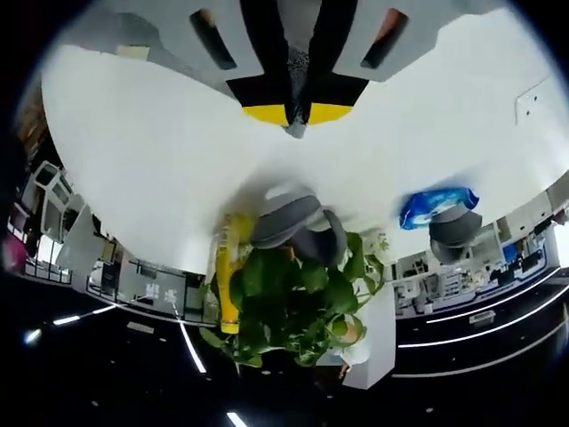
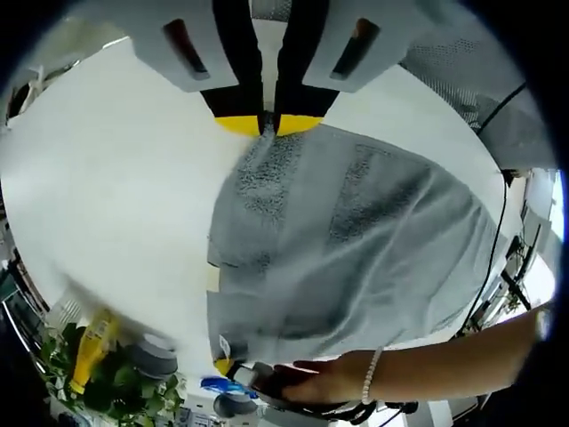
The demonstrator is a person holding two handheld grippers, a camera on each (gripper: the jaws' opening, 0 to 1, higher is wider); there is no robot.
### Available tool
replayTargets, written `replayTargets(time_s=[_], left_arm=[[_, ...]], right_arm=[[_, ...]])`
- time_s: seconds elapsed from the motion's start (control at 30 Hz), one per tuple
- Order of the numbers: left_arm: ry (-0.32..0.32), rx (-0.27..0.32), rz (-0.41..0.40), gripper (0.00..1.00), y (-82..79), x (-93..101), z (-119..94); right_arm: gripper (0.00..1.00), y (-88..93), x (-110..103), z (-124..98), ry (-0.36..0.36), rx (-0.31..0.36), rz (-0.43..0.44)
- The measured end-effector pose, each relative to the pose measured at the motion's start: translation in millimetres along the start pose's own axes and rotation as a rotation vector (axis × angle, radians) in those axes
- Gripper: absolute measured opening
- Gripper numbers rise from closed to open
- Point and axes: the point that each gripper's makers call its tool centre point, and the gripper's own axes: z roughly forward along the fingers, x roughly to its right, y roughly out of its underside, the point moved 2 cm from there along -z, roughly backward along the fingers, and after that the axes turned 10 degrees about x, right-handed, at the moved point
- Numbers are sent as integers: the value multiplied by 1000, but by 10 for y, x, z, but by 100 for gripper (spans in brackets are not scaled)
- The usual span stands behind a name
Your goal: Fold the towel on the table until its edges align and the towel forms a compact rectangular stack.
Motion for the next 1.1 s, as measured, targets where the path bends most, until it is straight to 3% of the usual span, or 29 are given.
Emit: replayTargets(time_s=[0.17,0.33,0.67,1.03,1.1], left_arm=[[1,6,8,6,-135,46,-132],[11,6,4,6,-214,109,-229],[5,42,13,6,-558,242,-489],[11,71,12,6,-762,474,-586],[17,88,45,6,-819,522,-588]], right_arm=[[1,-83,5,-113,-13,54,71],[1,-151,-22,-254,-23,83,48],[1,-249,-21,-578,-5,127,54],[1,-300,109,-846,9,168,42],[1,-302,147,-885,14,171,26]])
